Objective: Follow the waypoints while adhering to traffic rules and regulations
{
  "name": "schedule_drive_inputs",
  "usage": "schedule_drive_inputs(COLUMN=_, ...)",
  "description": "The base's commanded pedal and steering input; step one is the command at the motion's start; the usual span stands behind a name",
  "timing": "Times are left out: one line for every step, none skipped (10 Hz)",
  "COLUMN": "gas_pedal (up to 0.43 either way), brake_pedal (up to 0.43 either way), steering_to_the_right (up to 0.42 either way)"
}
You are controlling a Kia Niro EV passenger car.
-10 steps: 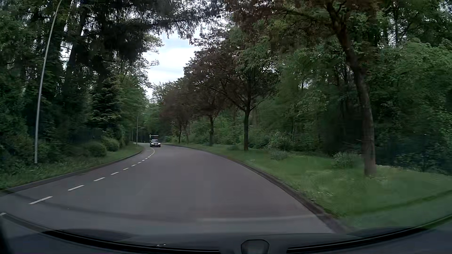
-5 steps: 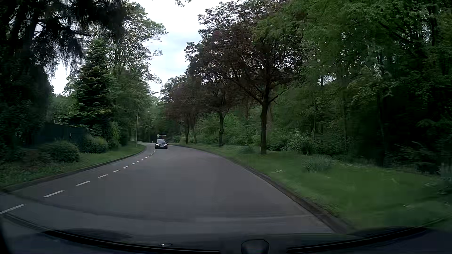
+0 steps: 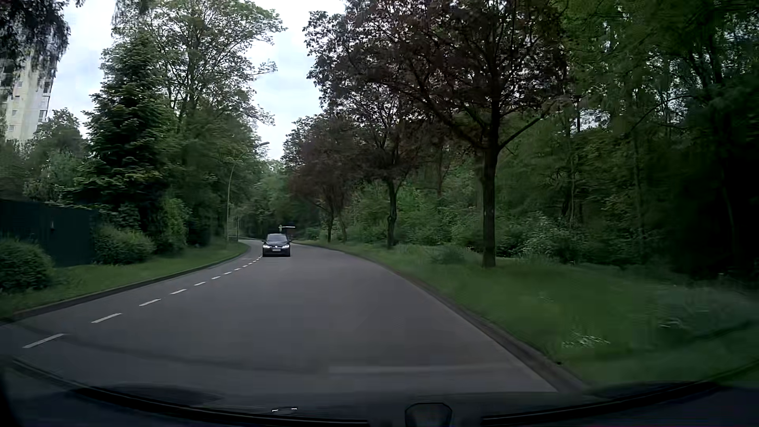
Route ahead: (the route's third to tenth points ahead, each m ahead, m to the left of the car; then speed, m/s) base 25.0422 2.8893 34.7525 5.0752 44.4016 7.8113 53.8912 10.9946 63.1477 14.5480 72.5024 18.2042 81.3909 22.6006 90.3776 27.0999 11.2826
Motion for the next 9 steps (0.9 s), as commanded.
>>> schedule_drive_inputs(gas_pedal=0.087, brake_pedal=0.000, steering_to_the_right=-0.038)
schedule_drive_inputs(gas_pedal=0.087, brake_pedal=0.000, steering_to_the_right=-0.039)
schedule_drive_inputs(gas_pedal=0.087, brake_pedal=0.000, steering_to_the_right=-0.040)
schedule_drive_inputs(gas_pedal=0.087, brake_pedal=0.000, steering_to_the_right=-0.040)
schedule_drive_inputs(gas_pedal=0.087, brake_pedal=0.000, steering_to_the_right=-0.039)
schedule_drive_inputs(gas_pedal=0.087, brake_pedal=0.000, steering_to_the_right=-0.039)
schedule_drive_inputs(gas_pedal=0.087, brake_pedal=0.000, steering_to_the_right=-0.039)
schedule_drive_inputs(gas_pedal=0.087, brake_pedal=0.000, steering_to_the_right=-0.038)
schedule_drive_inputs(gas_pedal=0.087, brake_pedal=0.000, steering_to_the_right=-0.037)
